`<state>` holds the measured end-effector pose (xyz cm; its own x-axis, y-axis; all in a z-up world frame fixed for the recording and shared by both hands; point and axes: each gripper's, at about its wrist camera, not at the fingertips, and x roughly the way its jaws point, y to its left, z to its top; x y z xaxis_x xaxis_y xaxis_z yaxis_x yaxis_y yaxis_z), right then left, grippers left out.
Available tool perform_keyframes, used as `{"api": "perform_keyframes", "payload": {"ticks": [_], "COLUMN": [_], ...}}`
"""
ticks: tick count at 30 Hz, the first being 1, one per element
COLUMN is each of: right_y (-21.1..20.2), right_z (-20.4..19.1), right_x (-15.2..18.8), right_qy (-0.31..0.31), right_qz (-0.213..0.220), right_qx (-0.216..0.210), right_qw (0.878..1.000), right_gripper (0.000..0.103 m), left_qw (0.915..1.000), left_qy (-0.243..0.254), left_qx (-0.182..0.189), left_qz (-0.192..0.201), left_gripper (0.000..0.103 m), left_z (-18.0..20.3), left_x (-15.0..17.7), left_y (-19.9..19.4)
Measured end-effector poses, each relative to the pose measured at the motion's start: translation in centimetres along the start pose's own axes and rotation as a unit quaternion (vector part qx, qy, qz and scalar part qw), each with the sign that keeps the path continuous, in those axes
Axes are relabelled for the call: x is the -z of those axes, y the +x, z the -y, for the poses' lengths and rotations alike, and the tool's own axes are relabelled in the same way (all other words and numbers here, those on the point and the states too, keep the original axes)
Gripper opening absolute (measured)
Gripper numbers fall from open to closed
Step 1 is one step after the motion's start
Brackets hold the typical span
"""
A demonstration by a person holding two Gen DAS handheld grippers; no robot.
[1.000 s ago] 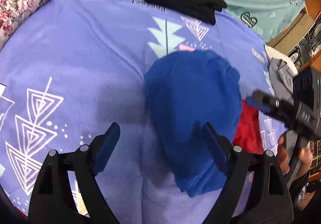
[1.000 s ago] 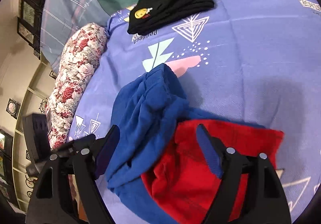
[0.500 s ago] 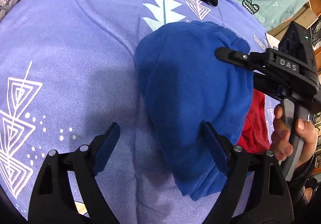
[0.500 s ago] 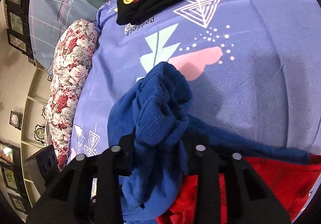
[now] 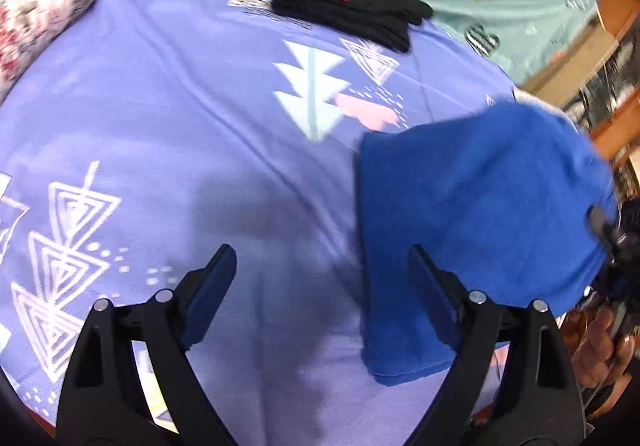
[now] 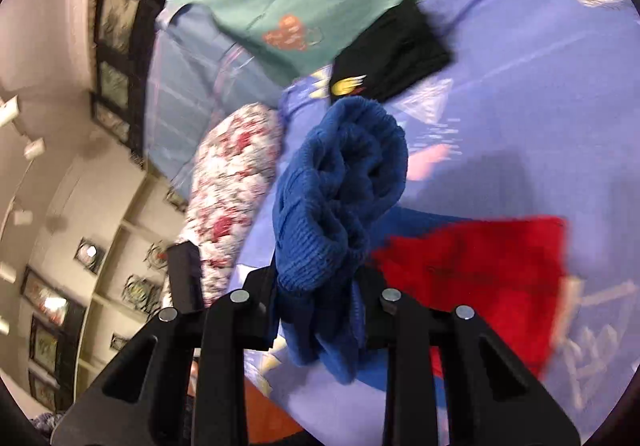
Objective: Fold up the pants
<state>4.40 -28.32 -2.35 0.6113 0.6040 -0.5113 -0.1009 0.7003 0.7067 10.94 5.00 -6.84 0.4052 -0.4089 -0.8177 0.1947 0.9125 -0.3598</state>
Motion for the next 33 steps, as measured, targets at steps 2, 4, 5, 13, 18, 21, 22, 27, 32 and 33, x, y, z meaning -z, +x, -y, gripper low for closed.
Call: {"api": "perform_keyframes", "payload": {"ticks": [2,4,5,13,18,21,22,27,32,33], "right_y": [-1.0,-0.1,0.7,-1.9,-2.3,-0.3,0.4,0.5,0.8,1.8], "right_z": [3.3,6.8,7.8,5.0,6.3,6.2,6.3,5.5,2.7,2.4], "right_x": [2.0,3.9,4.7,1.9,0.3,-0.5,-0.8,-1.7,-2.7,-2.5], "right_qy": [0.037,0.076,0.075,-0.016,-0.005,-0.018,-0.014,-0.038,-0.115,-0.125], "right_qz": [-0.005,-0.047,-0.071,-0.025,0.032,0.029,0.026,0.048,0.037,0.015], "right_qx": [0.059,0.106,0.128,0.165,0.176,0.149,0.145,0.165,0.165,0.163], "right_qw": [0.998,0.99,0.986,0.986,0.984,0.988,0.989,0.984,0.979,0.978], "right_gripper": [0.028,0.029,0.03,0.061,0.058,0.028,0.028,0.028,0.029,0.029], "left_qw": [0.9997,0.999,0.9983,0.9964,0.9976,0.9971,0.997,0.9983,0.999,0.9987], "left_qy": [0.017,0.03,0.04,0.059,0.041,0.052,0.056,0.037,0.013,0.013], "left_qx": [0.004,0.013,0.014,0.004,-0.002,-0.009,-0.012,-0.018,0.004,0.01], "left_qz": [-0.014,-0.03,-0.041,-0.061,-0.057,-0.054,-0.052,-0.041,-0.043,-0.049], "left_gripper": [0.088,0.088,0.088,0.088,0.088,0.088,0.088,0.088,0.088,0.088], "left_z": [1.5,2.9,3.8,5.6,4.7,5.4,5.6,5.7,5.9,6.2], "left_x": [0.1,0.2,0.3,0.9,0.3,-0.4,-0.7,-3.1,-4.7,-4.7], "left_y": [1.4,2.8,3.9,5.9,5.5,5.7,5.9,6.7,7.2,7.7]}}
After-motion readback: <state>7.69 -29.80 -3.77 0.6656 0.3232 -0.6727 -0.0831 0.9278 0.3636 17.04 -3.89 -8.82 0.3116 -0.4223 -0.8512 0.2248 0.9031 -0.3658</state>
